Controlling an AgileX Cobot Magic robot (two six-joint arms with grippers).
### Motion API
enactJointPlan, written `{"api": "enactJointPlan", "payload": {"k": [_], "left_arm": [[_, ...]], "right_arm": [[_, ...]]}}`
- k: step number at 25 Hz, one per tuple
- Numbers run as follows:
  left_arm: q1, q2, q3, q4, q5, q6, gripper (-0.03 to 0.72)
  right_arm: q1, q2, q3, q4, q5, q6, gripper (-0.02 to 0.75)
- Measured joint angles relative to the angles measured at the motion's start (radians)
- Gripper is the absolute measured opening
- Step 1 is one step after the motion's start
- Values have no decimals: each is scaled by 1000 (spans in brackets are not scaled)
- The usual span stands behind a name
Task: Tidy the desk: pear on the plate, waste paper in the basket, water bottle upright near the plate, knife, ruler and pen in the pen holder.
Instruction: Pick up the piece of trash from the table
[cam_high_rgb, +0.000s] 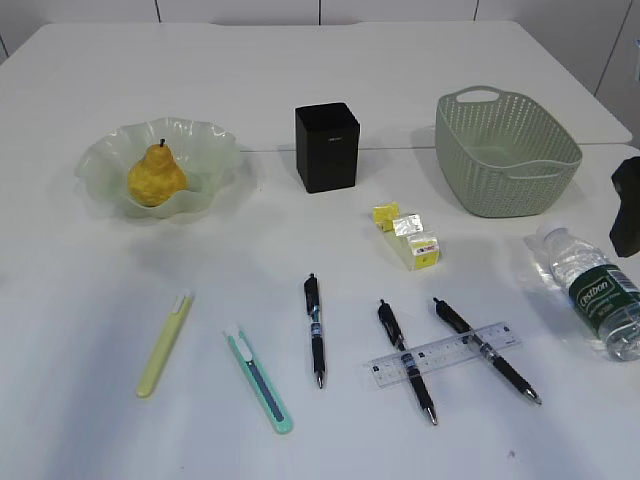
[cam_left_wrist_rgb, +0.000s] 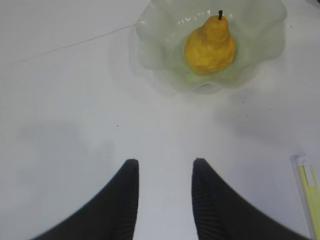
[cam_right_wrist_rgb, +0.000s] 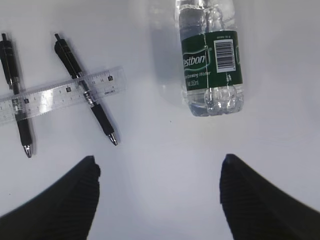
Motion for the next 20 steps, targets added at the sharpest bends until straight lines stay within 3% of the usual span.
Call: {"api": "enactJointPlan", "payload": {"k": [15, 20], "left_arm": [[0, 122, 0, -27, 84, -30, 260], [0, 123, 0, -31, 103, -69, 435]], "right_arm": [[0, 0, 0, 0, 15, 0, 557], [0, 0, 0, 6, 20, 0, 557]]}}
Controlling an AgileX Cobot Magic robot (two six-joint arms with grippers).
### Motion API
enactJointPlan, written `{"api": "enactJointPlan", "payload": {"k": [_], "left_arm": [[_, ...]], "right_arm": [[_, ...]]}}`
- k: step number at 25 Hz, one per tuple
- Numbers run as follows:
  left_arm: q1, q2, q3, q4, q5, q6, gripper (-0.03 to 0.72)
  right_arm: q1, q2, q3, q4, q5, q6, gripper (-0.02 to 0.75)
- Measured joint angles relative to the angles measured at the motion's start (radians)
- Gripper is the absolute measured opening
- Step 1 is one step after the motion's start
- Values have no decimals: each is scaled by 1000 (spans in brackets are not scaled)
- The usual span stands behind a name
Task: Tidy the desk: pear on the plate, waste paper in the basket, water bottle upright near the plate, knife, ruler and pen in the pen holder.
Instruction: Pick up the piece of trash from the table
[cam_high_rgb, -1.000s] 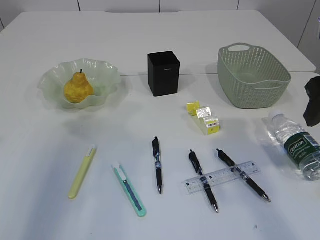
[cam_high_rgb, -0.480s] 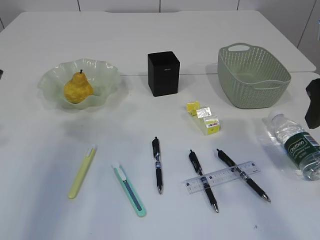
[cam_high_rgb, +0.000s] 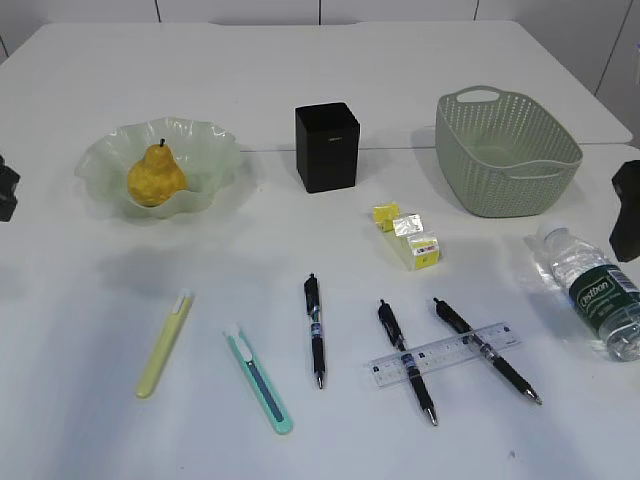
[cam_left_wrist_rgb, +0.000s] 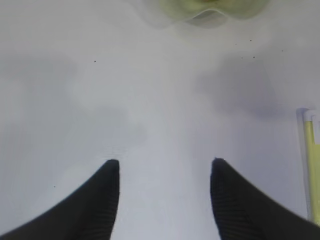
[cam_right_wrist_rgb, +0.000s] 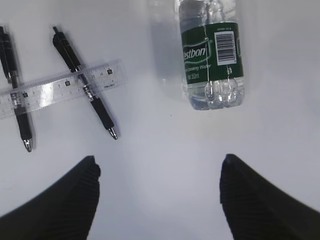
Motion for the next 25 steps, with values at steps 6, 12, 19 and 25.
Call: {"api": "enactJointPlan", "payload": {"k": [6, 12, 19, 25], "left_arm": [[0, 0, 0, -11, 24, -15, 522], [0, 0, 0, -11, 37, -17, 527], [0, 0, 0, -11, 57, -17, 526], [0, 0, 0, -11, 82, -17, 523]], "right_arm": [[0, 2, 0, 76, -52, -21, 557], [0, 95, -62, 191, -58, -111, 557], [0, 203, -147, 221, -67, -164, 557], [0, 221, -166, 221, -120, -191, 557]]}}
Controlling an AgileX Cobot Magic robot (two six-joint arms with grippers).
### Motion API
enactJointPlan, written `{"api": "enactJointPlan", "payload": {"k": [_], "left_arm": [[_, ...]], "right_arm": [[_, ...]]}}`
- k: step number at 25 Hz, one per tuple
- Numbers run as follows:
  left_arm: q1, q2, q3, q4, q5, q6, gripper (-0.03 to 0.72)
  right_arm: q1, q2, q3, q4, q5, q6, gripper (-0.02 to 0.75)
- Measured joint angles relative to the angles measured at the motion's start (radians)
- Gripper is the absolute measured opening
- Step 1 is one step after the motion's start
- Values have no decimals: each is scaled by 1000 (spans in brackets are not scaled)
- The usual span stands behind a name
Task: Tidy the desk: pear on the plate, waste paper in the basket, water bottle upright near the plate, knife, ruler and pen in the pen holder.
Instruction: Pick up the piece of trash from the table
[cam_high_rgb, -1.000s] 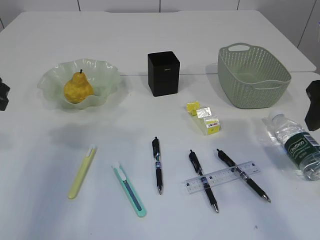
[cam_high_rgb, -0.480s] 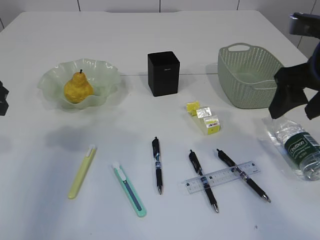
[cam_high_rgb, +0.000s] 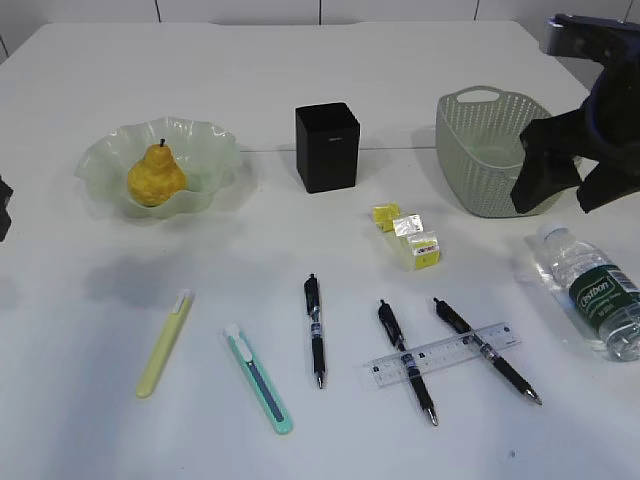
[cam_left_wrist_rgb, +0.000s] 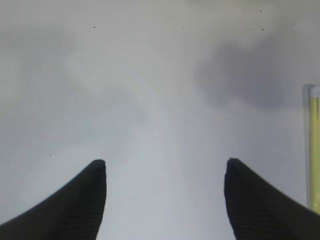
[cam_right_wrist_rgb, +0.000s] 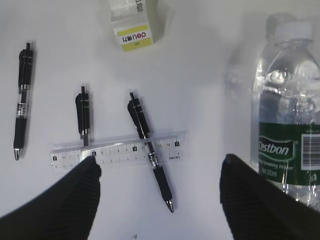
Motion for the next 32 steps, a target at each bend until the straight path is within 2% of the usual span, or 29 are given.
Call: {"api": "enactJointPlan", "payload": {"k": [11, 20, 32], "left_arm": [[0, 0, 0, -2, 40, 0, 521], [0, 0, 0, -6, 58, -5, 521], [0, 0, 0, -26, 75, -10, 521]], "right_arm": [[3, 183, -236, 0, 107, -23, 557], [122, 329, -395, -101, 156, -17, 557], [131, 499, -564, -117, 173, 8, 557]]}}
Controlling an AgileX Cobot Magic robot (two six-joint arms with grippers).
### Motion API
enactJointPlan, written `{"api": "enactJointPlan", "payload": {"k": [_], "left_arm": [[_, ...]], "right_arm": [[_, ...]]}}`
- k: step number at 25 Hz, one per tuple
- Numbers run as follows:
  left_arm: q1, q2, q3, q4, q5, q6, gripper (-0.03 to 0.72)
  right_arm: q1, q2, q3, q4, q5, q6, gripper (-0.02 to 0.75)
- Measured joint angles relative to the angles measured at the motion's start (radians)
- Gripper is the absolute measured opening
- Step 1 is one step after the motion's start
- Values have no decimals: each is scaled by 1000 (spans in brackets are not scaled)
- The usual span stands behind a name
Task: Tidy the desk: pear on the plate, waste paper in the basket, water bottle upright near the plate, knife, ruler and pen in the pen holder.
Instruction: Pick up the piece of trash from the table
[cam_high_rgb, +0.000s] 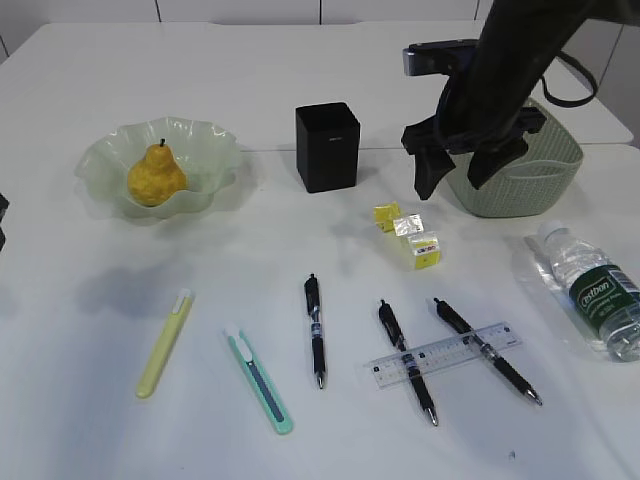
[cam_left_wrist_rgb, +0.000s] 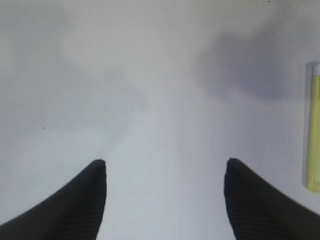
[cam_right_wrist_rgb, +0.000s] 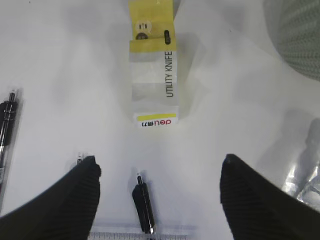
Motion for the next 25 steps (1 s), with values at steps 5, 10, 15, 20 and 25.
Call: {"api": "enactJointPlan", "payload": {"k": [5, 10, 15, 20, 25], "left_arm": [[0, 0, 0, -14, 0, -2, 521], [0, 0, 0, -21, 2, -2, 521], [0, 0, 0, -23, 9, -2, 521], [0, 0, 0, -25, 28, -2, 521], [0, 0, 0, -25, 28, -2, 521]], "right_arm": [[0, 63, -61, 2, 2, 4, 557], [0, 125, -112, 12, 2, 4, 557], [0, 173, -163, 12, 2, 4, 557], [0, 201, -182, 12, -4, 4, 557], [0, 205, -186, 12, -31, 0, 557]]}}
